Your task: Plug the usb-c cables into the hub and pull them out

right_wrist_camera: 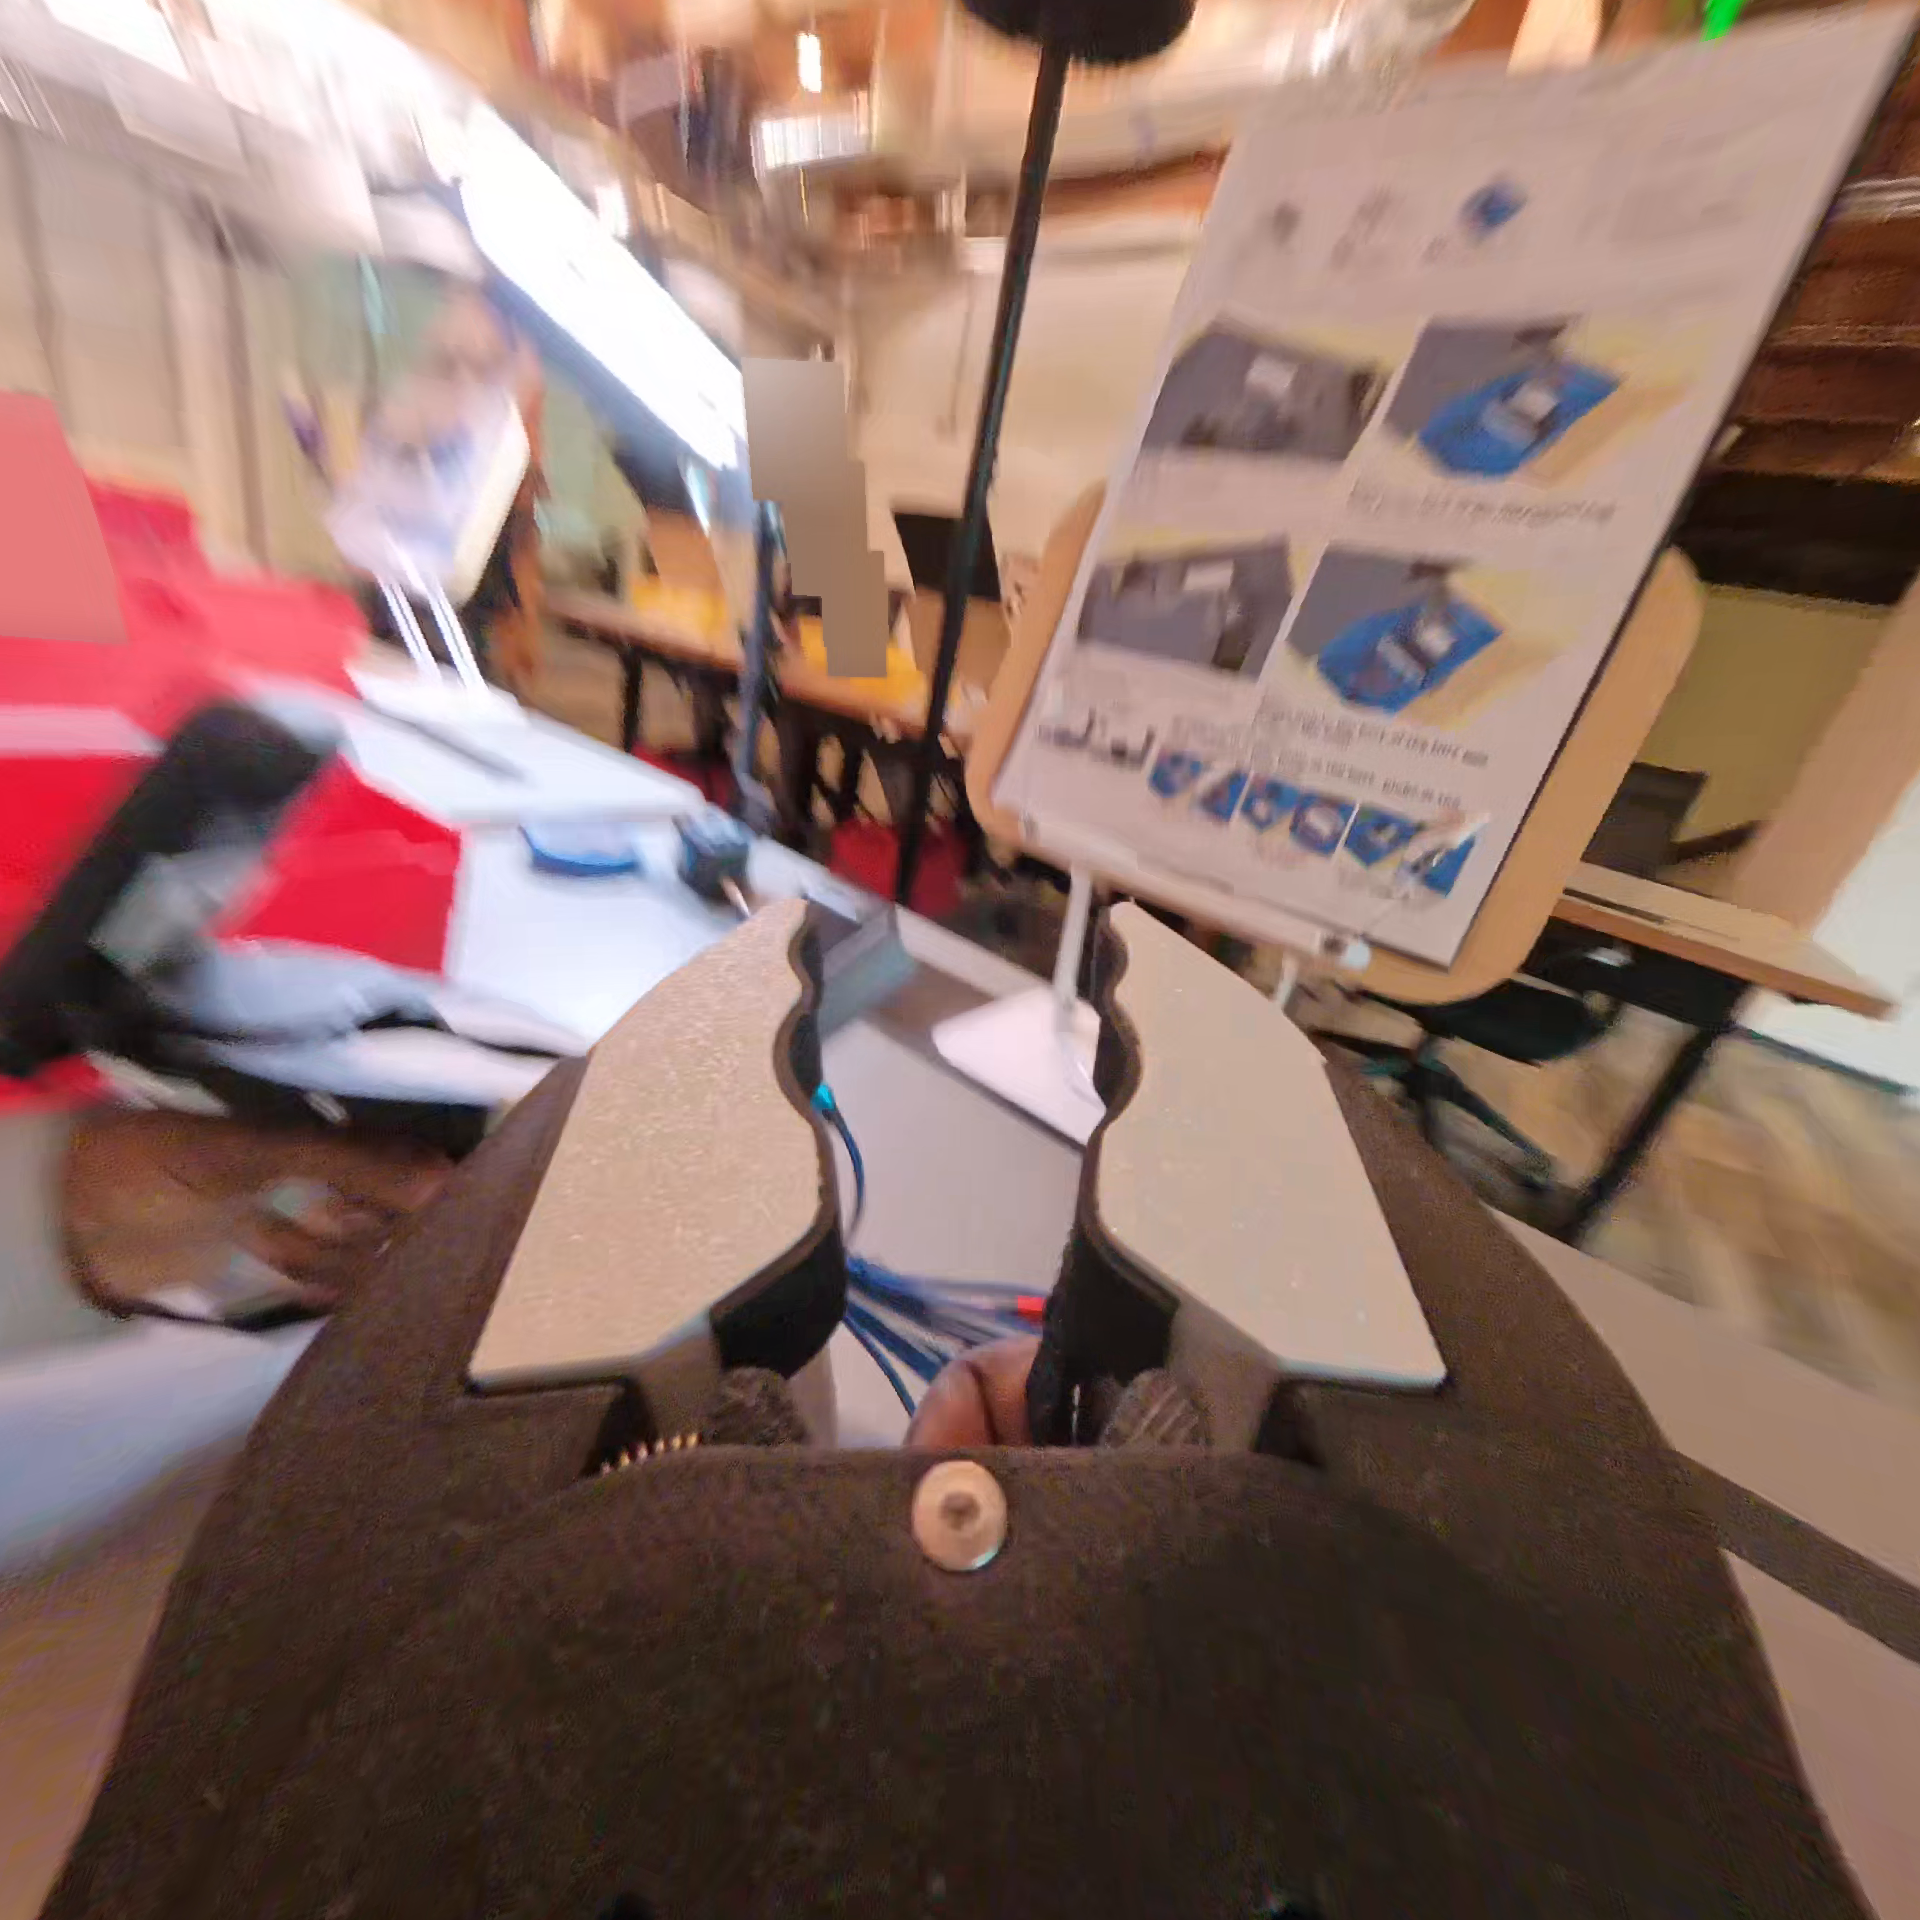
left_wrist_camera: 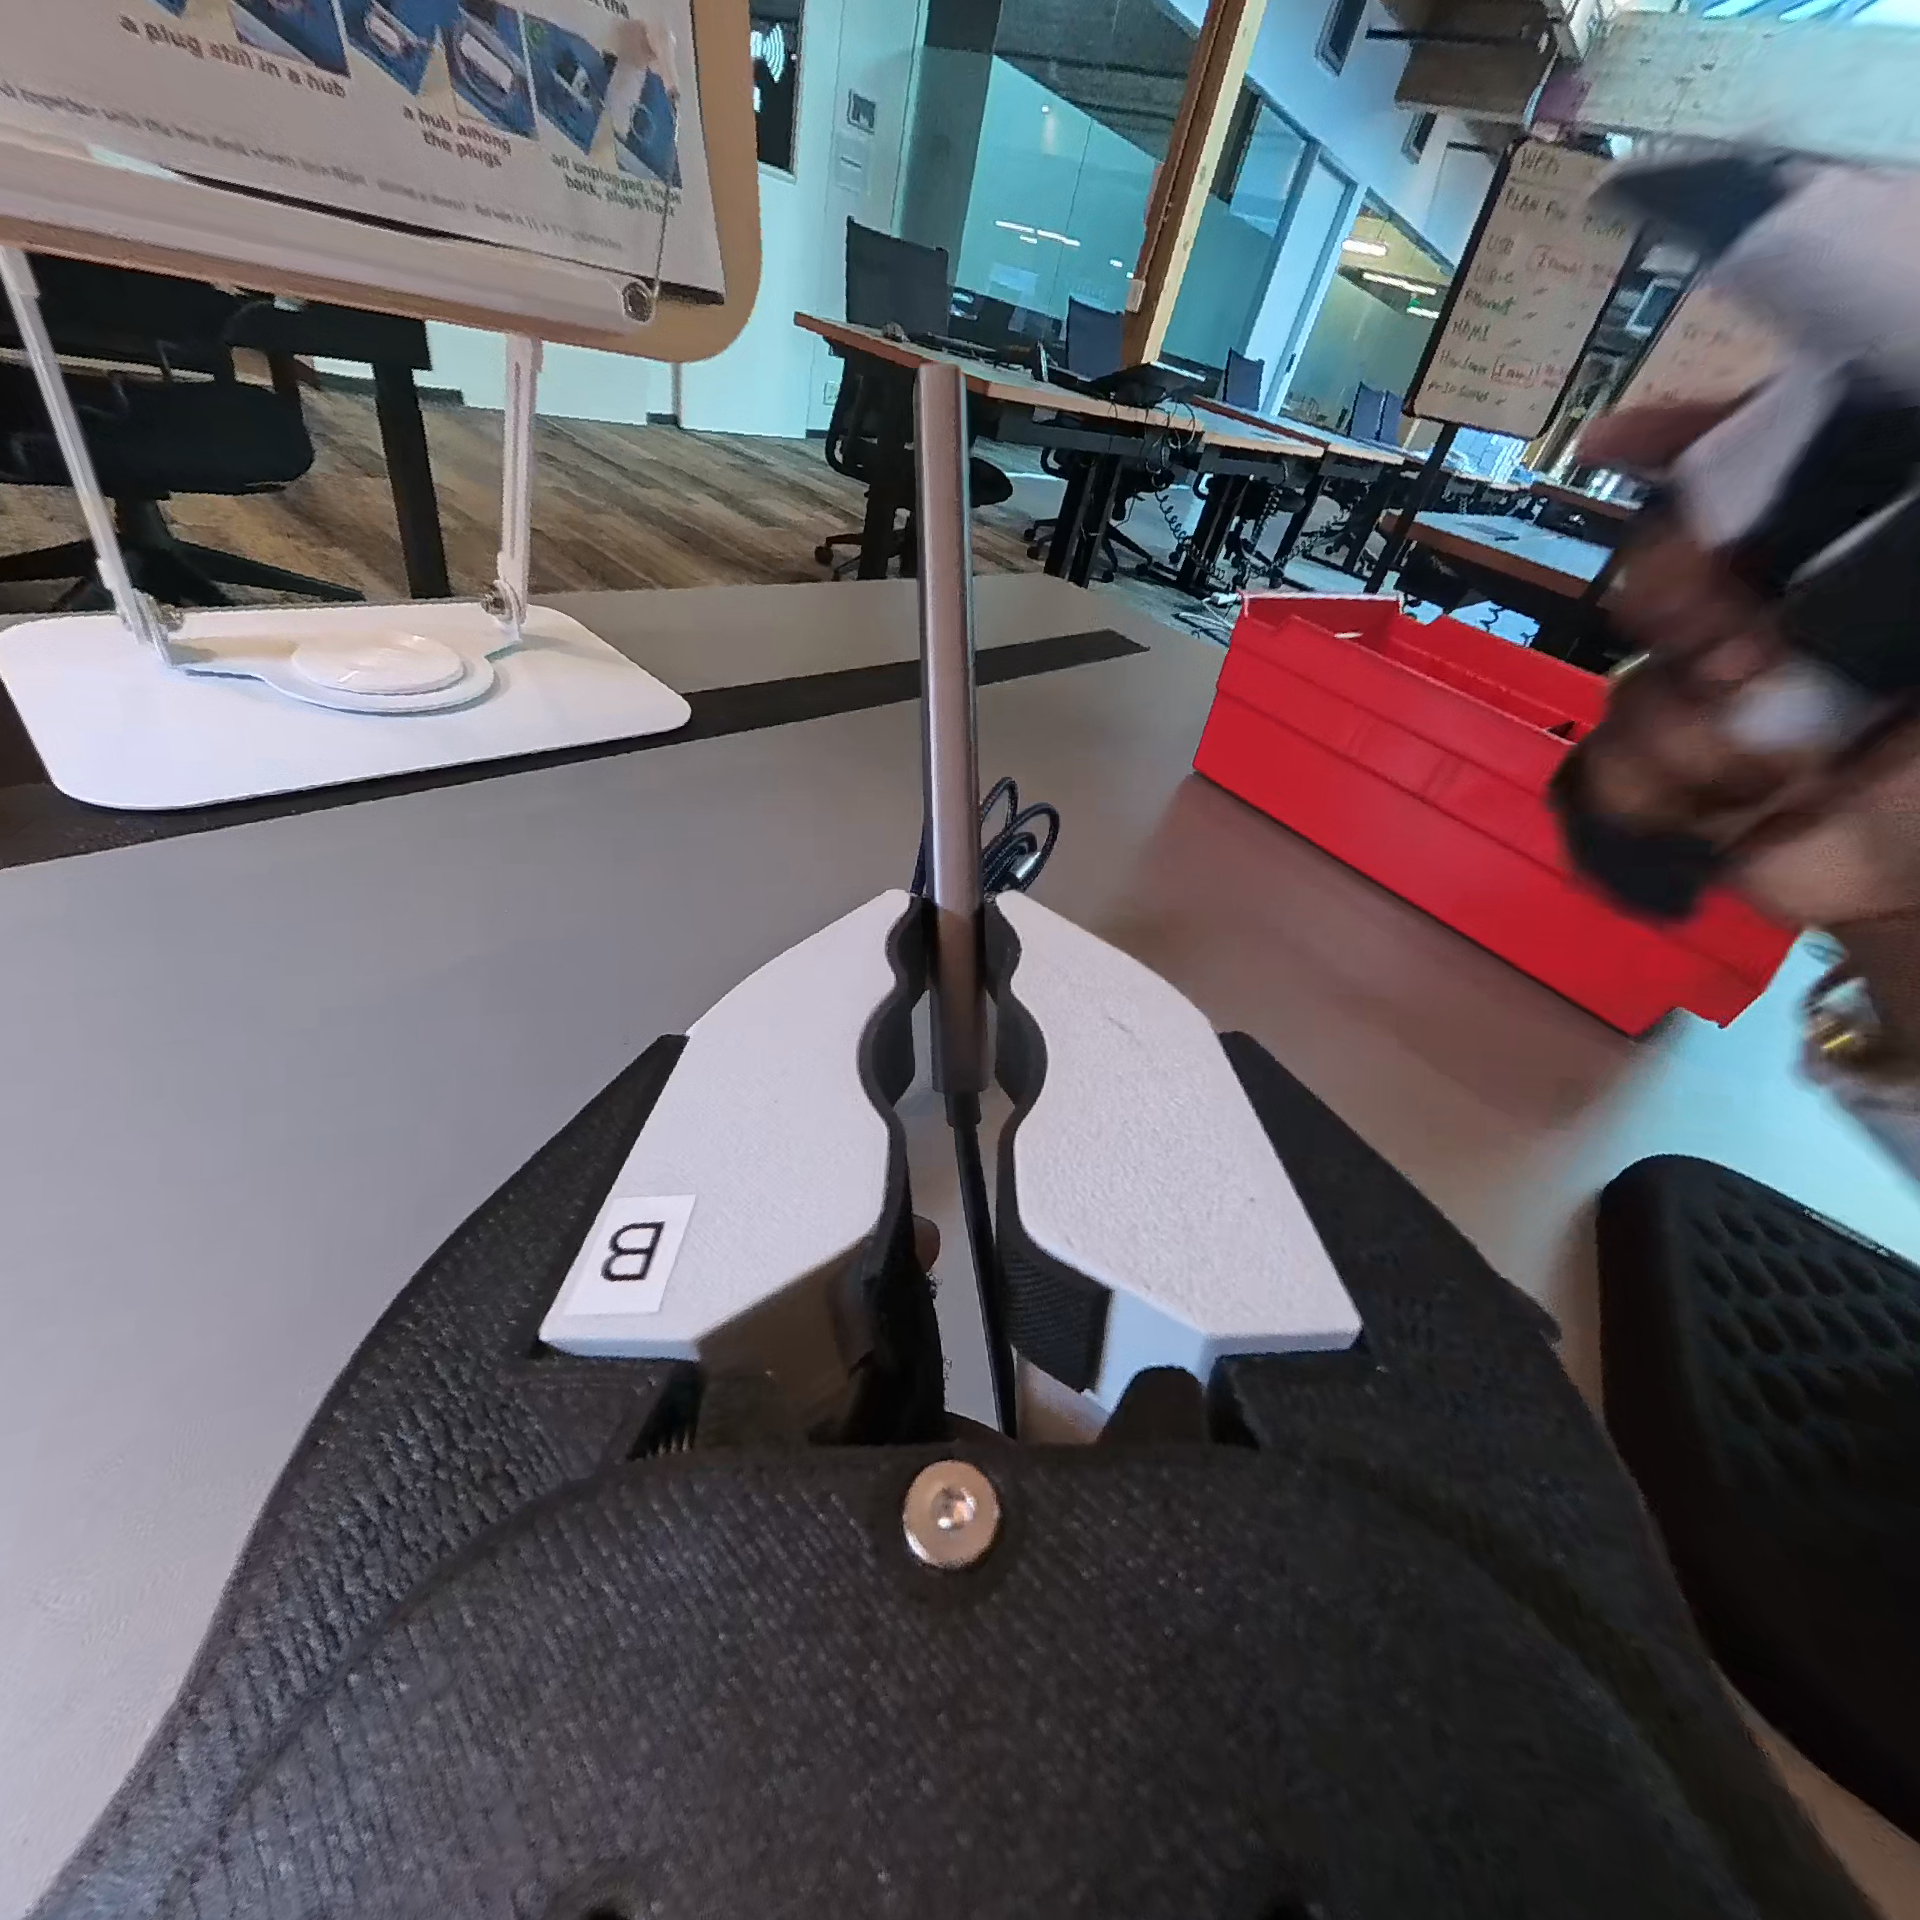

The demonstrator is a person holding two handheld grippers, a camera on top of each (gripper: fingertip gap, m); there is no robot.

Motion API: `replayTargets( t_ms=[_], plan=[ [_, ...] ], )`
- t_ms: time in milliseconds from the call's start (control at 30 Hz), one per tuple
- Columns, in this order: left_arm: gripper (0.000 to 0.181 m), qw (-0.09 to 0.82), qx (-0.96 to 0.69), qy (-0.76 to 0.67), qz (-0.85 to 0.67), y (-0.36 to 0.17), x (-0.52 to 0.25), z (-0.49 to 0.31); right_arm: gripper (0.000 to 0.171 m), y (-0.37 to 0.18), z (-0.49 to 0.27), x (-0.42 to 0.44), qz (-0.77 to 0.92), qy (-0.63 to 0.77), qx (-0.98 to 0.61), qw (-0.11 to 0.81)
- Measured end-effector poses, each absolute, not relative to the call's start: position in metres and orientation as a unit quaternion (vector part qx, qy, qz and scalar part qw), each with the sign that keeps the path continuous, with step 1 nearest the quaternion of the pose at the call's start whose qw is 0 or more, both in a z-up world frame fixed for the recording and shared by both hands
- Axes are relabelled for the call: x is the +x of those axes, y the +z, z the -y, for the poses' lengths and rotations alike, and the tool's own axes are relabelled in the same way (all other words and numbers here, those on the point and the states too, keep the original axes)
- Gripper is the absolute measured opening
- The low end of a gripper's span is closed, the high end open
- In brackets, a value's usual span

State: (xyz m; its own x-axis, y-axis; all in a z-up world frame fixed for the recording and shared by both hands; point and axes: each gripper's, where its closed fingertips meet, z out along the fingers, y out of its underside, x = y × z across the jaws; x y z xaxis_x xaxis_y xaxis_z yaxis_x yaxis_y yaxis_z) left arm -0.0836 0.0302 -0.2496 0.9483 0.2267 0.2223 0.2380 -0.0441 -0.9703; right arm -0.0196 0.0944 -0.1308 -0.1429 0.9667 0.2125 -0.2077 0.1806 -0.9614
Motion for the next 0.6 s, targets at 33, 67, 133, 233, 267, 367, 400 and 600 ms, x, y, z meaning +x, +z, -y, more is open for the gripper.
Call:
replayTargets(
  t_ms=[33, 67, 133, 233, 267, 367, 400, 600],
  plan=[
    [0.011, 0.675, -0.720, -0.011, 0.162, -0.248, -0.083, -0.030, 0.047, -0.155, -0.089, -0.038, 0.566, 0.484, -0.355, 0.565],
    [0.011, 0.678, -0.717, -0.018, 0.161, -0.247, -0.082, -0.030, 0.045, -0.178, -0.083, -0.051, 0.598, 0.439, -0.351, 0.572],
    [0.011, 0.680, -0.716, -0.033, 0.155, -0.245, -0.079, -0.031, 0.042, -0.208, -0.069, -0.063, 0.656, 0.350, -0.319, 0.588],
    [0.011, 0.683, -0.718, -0.045, 0.129, -0.243, -0.069, -0.033, 0.028, -0.217, -0.070, -0.061, 0.650, 0.296, -0.286, 0.639],
    [0.011, 0.682, -0.719, -0.055, 0.122, -0.243, -0.065, -0.034, 0.026, -0.219, -0.069, -0.059, 0.651, 0.304, -0.287, 0.634],
    [0.011, 0.684, -0.713, -0.118, 0.098, -0.240, -0.048, -0.037, 0.028, -0.226, -0.073, -0.057, 0.661, 0.291, -0.285, 0.630],
    [0.011, 0.683, -0.711, -0.139, 0.091, -0.239, -0.043, -0.037, 0.029, -0.227, -0.074, -0.058, 0.663, 0.283, -0.284, 0.632],
    [0.011, 0.671, -0.720, -0.165, 0.059, -0.242, -0.030, -0.038, 0.010, -0.232, -0.073, -0.056, 0.676, 0.262, -0.269, 0.634]
  ],
)
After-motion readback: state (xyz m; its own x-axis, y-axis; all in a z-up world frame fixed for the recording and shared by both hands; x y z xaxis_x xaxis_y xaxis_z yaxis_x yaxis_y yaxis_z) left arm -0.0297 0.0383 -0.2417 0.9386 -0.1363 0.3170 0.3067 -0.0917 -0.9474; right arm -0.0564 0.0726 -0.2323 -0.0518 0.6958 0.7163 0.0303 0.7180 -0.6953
